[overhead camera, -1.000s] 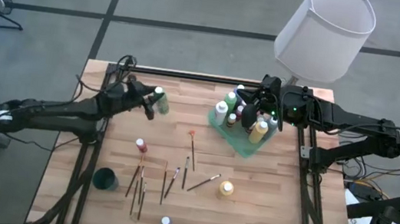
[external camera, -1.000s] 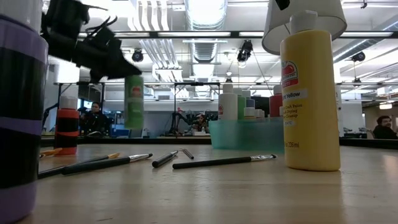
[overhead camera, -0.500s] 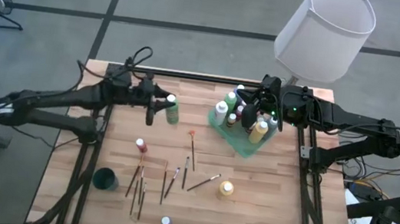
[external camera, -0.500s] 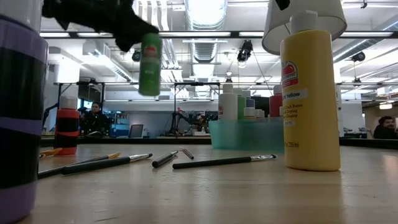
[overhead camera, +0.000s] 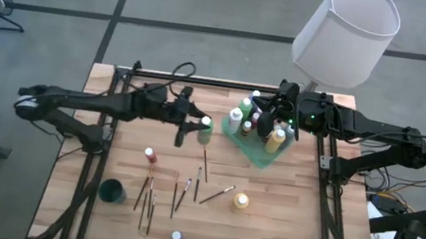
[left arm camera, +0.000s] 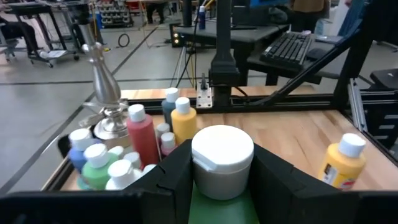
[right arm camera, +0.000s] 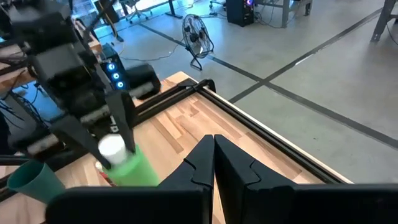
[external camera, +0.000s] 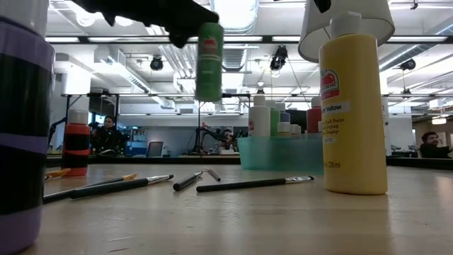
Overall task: Pick & Place Paint Supplies
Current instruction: Put the big green paint bottle into the green bin
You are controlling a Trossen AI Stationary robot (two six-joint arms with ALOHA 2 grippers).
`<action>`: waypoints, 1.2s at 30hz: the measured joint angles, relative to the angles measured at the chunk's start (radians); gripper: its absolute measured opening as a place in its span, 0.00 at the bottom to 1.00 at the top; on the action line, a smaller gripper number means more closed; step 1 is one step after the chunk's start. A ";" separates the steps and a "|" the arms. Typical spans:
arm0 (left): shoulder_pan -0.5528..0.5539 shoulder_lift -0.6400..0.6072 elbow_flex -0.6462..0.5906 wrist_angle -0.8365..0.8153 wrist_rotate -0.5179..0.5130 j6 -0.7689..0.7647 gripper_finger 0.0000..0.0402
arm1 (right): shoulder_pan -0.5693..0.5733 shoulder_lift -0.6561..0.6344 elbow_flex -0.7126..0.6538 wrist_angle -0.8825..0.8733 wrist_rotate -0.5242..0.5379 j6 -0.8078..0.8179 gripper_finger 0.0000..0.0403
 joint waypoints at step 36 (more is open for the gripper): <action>-0.159 0.575 0.057 0.465 0.017 0.087 0.32 | -0.025 -0.008 0.083 -0.239 -0.003 0.038 0.02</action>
